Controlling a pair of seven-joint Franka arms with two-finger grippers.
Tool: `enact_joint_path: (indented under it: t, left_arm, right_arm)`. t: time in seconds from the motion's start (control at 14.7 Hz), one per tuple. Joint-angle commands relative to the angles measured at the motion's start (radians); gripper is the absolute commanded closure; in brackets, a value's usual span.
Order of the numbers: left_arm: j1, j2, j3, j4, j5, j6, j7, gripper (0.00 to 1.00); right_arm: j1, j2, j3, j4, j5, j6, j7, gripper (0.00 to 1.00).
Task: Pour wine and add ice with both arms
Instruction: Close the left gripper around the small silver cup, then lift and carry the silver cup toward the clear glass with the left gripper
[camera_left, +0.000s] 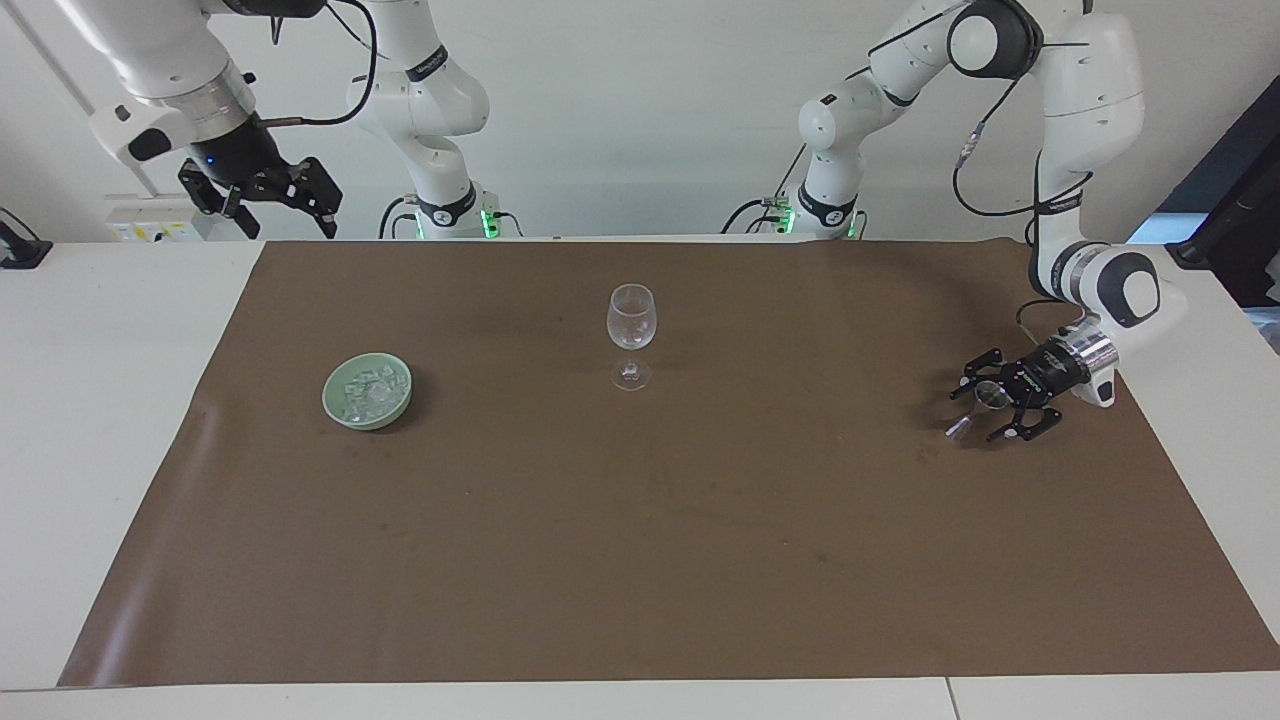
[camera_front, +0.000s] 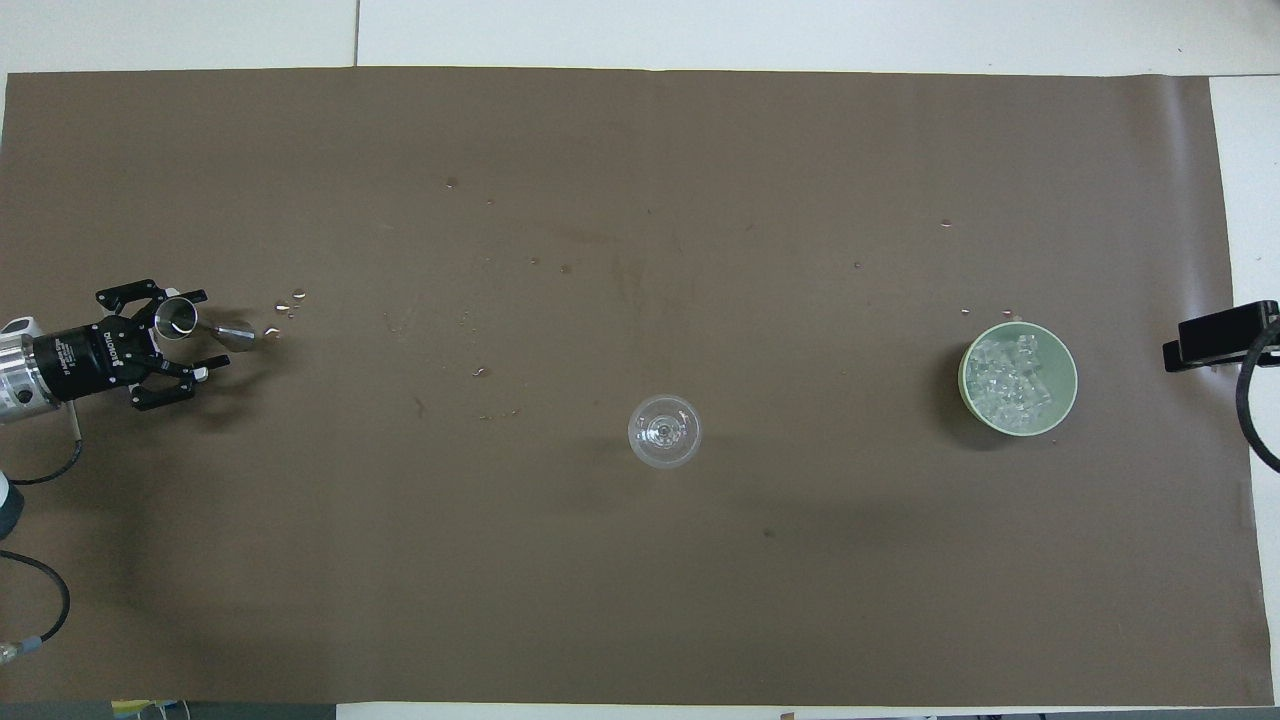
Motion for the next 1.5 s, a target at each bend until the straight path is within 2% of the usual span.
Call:
enact_joint_path:
  t: [0.0,0.07,0.14,0.55,0.75,1.02,1.43]
  left_arm:
    - [-0.013,-0.035,0.0,-0.043,-0.026,0.031,0.007,0.62]
    - [-0.013,-0.035,0.0,-0.046,-0.026,0.031,0.007,0.87]
    - [-0.013,-0.036,0.0,-0.046,-0.026,0.031,0.005,1.0]
    - [-0.013,-0.053,-0.004,-0.06,-0.043,-0.034,0.007,1.0]
    - [-0.039,-0.101,-0.061,-0.086,-0.107,-0.023,-0.007,1.0]
    - [-0.178,-0.115,-0.075,-0.086,-0.234,0.02,-0.068,1.0]
    - [-0.416,-0.138,-0.076,-0.083,-0.371,0.228,-0.14,1.0]
  right_arm:
    - [-0.01,-0.018,0.001,-0.018,0.011,-0.002,-0.025,0.0]
    - [-0.01,-0.018,0.001,-0.018,0.011,-0.002,-0.025,0.0]
    - [-0.01,-0.018,0.001,-0.018,0.011,-0.002,-0.025,0.0]
    - [-0.01,-0.018,0.001,-0.018,0.011,-0.002,-0.025,0.0]
    - [-0.01,-0.018,0.001,-0.018,0.011,-0.002,-0.025,0.0]
    - [-0.01,-0.018,0.001,-0.018,0.011,-0.002,-0.025,0.0]
    - [-0.01,-0.017,0.001,-0.016,0.011,-0.002,-0.02,0.0]
